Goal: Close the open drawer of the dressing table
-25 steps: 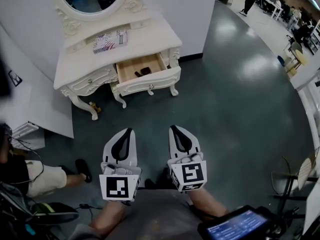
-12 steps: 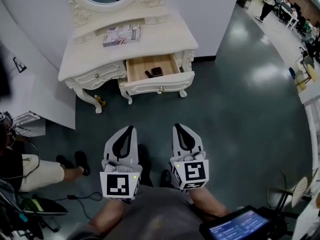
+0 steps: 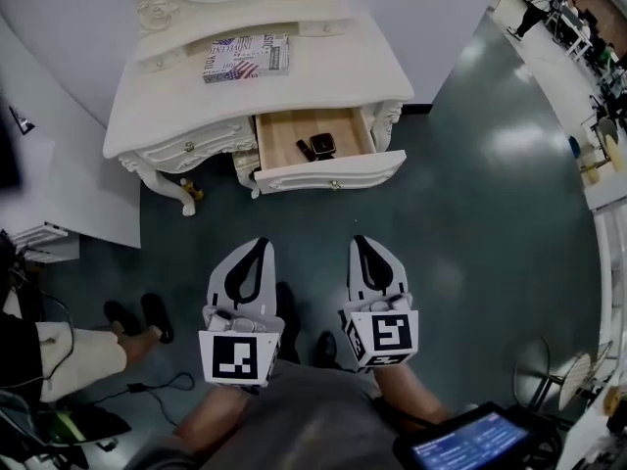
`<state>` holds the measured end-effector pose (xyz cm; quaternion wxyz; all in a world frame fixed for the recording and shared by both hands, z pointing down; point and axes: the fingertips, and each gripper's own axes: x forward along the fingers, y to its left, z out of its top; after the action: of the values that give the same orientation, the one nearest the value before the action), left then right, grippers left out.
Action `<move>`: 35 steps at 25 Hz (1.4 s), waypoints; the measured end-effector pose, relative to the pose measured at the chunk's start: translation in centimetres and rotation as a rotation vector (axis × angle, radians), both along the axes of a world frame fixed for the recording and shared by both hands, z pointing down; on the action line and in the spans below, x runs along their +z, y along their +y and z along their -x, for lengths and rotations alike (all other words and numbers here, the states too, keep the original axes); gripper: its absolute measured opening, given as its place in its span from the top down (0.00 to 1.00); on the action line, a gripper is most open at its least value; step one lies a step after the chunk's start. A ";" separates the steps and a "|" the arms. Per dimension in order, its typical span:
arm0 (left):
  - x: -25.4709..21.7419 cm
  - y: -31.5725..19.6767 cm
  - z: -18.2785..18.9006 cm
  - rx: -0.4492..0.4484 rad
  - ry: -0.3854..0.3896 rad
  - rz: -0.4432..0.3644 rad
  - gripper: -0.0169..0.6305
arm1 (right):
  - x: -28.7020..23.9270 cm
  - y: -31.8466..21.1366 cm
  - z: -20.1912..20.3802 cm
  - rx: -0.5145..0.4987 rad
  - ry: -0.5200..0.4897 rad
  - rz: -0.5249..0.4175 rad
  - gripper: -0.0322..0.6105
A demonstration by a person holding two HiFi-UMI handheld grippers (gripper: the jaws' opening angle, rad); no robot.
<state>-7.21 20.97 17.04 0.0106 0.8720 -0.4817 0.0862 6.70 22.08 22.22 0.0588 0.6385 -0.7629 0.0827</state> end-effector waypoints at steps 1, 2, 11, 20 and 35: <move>0.2 -1.0 0.4 0.002 0.001 0.003 0.95 | 0.2 -1.0 0.2 0.009 0.003 0.000 0.93; 0.4 -2.0 0.9 0.003 0.002 0.006 0.95 | 0.3 -2.0 0.4 0.021 0.006 0.000 0.93; -0.2 -9.4 3.6 0.052 0.034 -0.008 0.95 | -1.3 -9.0 1.5 0.107 0.033 -0.026 0.93; -2.8 -13.3 3.8 0.116 0.074 -0.077 0.95 | -4.5 -12.2 2.1 0.162 0.081 -0.093 0.93; -0.5 -18.3 1.7 0.101 0.080 -0.005 0.95 | -1.1 -16.8 0.2 0.148 0.069 -0.021 0.93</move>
<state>-8.88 2.68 16.49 0.0231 0.8979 -0.4367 0.0504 6.48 5.33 21.16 0.0721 0.6961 -0.7121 0.0565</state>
